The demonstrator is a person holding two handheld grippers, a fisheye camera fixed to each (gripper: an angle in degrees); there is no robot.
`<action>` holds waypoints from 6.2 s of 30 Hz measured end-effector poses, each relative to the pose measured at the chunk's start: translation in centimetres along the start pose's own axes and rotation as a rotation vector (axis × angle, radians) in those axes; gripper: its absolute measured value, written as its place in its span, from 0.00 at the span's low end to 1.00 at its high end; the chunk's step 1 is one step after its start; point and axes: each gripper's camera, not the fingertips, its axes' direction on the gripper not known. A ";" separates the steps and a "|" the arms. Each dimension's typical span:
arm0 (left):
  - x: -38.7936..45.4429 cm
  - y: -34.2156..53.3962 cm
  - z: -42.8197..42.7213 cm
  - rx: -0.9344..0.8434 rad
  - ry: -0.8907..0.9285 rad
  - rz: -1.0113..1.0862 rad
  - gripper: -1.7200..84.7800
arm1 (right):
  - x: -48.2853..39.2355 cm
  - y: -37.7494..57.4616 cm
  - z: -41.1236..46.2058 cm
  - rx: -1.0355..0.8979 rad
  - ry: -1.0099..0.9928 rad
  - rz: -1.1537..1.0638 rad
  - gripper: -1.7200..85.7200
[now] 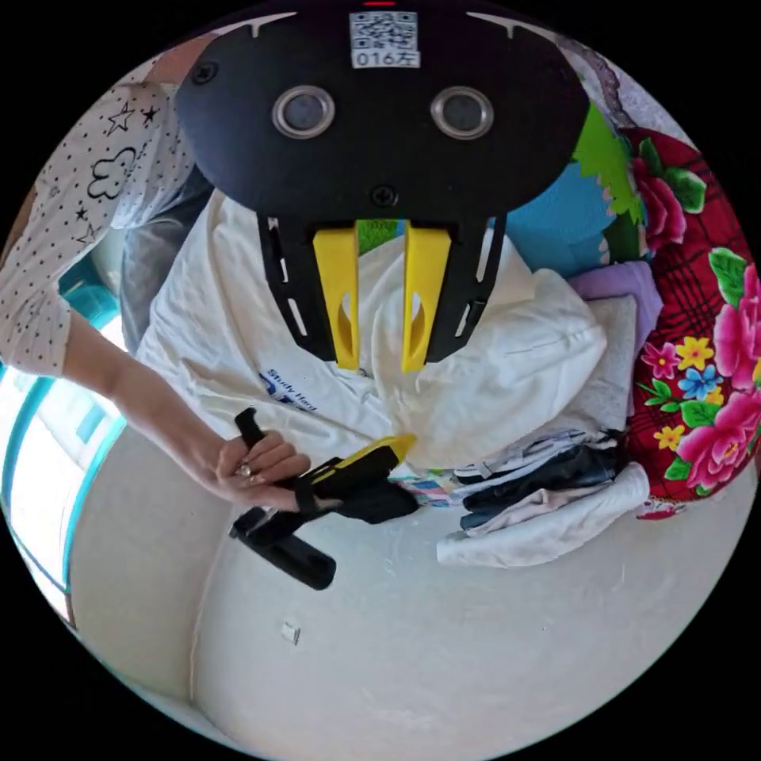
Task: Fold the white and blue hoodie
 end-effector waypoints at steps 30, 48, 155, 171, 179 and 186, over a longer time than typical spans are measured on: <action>-7.3 10.1 -1.5 0.179 -0.195 -0.583 0.07 | -16.2 12.7 8.5 0.004 0.396 -0.457 0.13; -12.4 17.0 -2.8 0.279 -0.009 -0.774 0.11 | -17.8 20.3 9.3 0.125 0.427 -0.451 0.09; 25.7 -25.8 -8.8 0.029 0.323 0.313 0.01 | -2.1 67.8 -5.3 0.185 0.790 -0.069 0.09; 20.2 -24.1 -9.4 0.122 0.442 0.249 0.01 | -0.6 63.9 -2.7 0.262 0.700 0.038 0.02; 18.5 -23.5 -9.0 0.142 0.479 0.213 0.01 | -1.9 69.3 -5.4 0.331 0.614 -0.079 0.07; 18.0 -23.1 -8.7 0.140 0.478 0.223 0.01 | -0.4 68.1 -2.9 0.181 0.617 -0.051 0.11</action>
